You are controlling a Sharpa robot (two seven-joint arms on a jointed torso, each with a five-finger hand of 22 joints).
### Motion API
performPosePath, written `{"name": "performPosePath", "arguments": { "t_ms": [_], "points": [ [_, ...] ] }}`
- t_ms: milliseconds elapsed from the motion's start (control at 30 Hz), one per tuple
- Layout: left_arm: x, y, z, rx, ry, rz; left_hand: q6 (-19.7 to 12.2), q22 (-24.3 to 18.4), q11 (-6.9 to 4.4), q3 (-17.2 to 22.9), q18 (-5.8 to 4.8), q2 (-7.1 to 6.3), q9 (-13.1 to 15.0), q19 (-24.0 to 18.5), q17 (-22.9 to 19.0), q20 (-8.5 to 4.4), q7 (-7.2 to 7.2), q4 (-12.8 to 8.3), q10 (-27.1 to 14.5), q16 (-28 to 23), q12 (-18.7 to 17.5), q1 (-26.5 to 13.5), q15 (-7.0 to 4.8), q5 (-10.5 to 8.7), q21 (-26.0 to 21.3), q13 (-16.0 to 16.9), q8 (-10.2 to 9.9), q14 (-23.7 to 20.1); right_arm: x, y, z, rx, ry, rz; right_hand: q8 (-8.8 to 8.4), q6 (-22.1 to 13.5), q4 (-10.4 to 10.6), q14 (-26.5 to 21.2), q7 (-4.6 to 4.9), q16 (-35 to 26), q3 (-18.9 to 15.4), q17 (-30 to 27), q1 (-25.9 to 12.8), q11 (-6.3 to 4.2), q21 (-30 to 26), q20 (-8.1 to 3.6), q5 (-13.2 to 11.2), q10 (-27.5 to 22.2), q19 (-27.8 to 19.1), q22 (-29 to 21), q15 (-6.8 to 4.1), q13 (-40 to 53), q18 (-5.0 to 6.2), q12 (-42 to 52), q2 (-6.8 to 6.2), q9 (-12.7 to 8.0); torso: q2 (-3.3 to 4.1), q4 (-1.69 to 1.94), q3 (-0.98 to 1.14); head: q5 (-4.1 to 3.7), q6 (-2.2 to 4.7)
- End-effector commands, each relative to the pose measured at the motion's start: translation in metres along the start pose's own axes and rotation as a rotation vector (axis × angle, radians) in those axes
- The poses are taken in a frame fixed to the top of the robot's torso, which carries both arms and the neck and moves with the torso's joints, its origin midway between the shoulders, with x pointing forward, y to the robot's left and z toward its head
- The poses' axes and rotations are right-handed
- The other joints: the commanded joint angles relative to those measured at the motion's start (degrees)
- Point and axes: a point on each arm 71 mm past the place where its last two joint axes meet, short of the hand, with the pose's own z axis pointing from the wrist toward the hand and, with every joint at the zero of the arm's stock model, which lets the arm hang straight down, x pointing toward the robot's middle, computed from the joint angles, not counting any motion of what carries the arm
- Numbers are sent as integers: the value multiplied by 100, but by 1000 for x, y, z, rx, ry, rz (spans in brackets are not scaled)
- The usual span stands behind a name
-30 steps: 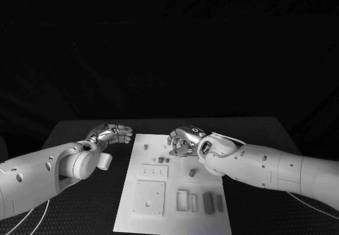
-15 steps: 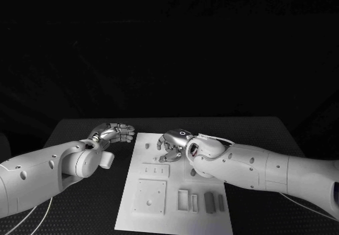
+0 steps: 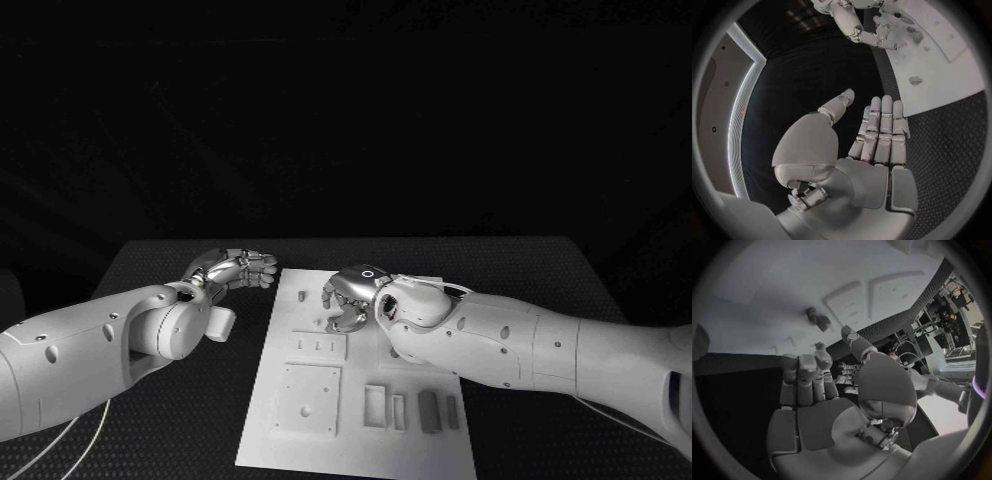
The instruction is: Assemble the parts on the task board
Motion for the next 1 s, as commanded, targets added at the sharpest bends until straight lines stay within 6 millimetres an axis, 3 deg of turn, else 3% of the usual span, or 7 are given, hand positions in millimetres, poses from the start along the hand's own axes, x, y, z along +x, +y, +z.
{"name": "performPosePath", "arguments": {
  "t_ms": [33,233,1000],
  "points": [
    [2,-1,0,9,15,0,17,126,25,5,28,5,6,-24,10,4,15,-27,-24,27,-40,-43,1,2,32,8,-31,21,4,-1,0,23,16,-55,70,312,3,51,18,27,63,14,-44,-109,33,-52,-11,-594,38,13,-34,-73,210,76,14,33,0,-2,2,11,-17],
    [2,-1,0,9,14,0,17,126,25,6,28,6,8,-25,10,5,15,-27,-24,28,-42,-44,1,2,33,10,-32,21,9,-3,0,32,26,-63,126,430,31,92,-31,24,165,28,-21,-156,35,-86,-26,-559,78,23,-76,-188,210,175,23,64,-4,-7,3,25,-28],
    [3,-1,1,7,18,-1,14,125,26,7,28,8,14,-26,11,6,18,-23,-21,28,-49,-55,1,2,37,17,-37,21,13,-3,4,45,27,-51,139,479,216,122,-53,0,279,46,-178,-178,21,-120,-28,-563,109,37,-95,-374,210,287,62,86,-5,-10,8,40,-36]
  ]
}}
